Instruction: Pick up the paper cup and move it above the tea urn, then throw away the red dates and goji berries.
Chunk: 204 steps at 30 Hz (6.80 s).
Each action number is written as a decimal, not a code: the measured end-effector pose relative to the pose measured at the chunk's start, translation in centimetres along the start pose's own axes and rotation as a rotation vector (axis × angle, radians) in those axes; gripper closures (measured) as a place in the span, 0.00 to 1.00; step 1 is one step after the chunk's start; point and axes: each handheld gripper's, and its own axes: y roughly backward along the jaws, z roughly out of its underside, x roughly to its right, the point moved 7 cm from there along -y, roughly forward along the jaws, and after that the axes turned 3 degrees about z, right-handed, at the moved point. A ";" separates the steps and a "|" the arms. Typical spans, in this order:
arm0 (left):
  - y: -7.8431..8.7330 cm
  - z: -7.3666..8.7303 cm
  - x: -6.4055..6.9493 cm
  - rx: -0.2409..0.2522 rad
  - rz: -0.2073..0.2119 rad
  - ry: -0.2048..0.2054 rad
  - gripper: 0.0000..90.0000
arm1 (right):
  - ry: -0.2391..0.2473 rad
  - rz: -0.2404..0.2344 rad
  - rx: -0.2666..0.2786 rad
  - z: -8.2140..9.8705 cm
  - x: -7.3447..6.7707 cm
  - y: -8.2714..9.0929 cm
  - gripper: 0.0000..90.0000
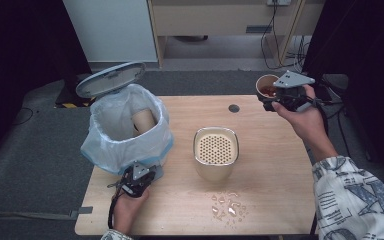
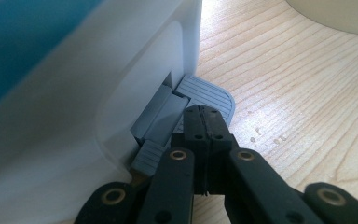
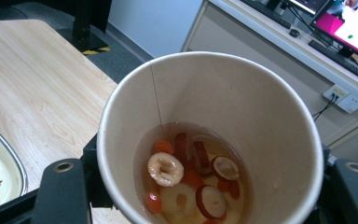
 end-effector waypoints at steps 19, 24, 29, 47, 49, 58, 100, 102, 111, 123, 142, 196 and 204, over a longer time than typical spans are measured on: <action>0.0 0.0 0.0 0.003 0.001 0.003 0.99 | 0.039 -0.024 0.010 -1.9 -1.0 -0.5 0.33; 0.0 0.0 0.0 0.003 0.001 0.003 0.99 | 0.039 -0.020 0.015 -2.3 -1.0 -0.5 0.33; 0.0 0.0 0.0 0.003 0.000 0.004 0.99 | 0.042 -0.039 0.028 -3.1 -1.6 -0.5 0.33; 0.0 0.0 0.0 0.002 0.000 0.001 0.99 | 0.087 -0.057 0.038 -4.1 -2.4 -0.5 0.33; 0.0 0.0 0.0 0.003 0.001 0.002 0.99 | 0.076 -0.050 0.033 -4.1 -2.3 -0.6 0.33; 0.0 0.0 0.0 0.003 0.000 0.001 0.99 | 0.108 -0.063 0.040 -4.5 -3.3 -0.6 0.33; 0.0 0.0 0.0 0.003 0.001 0.003 0.99 | 0.346 -0.052 0.033 -4.8 -6.1 -0.3 0.33; 0.0 0.0 0.0 0.003 0.001 0.004 0.99 | 0.371 -0.052 0.033 -4.9 -6.3 -0.3 0.33; 0.0 0.0 0.0 0.003 0.002 0.005 0.99 | 0.438 -0.037 0.037 -5.4 -6.8 -0.2 0.33; 0.0 0.0 0.0 0.004 0.003 0.008 0.99 | 0.466 -0.046 0.040 -5.1 -7.6 -0.4 0.33; 0.0 0.0 0.0 0.004 0.004 0.007 0.99 | 0.512 -0.032 0.046 -5.2 -8.2 -0.1 0.34; 0.0 0.0 0.0 0.004 0.002 0.007 0.99 | 0.649 0.021 0.068 -6.5 -9.1 0.6 0.34; 0.0 0.0 0.0 0.004 0.003 0.008 0.99 | 0.673 0.021 0.061 -6.4 -9.3 0.5 0.34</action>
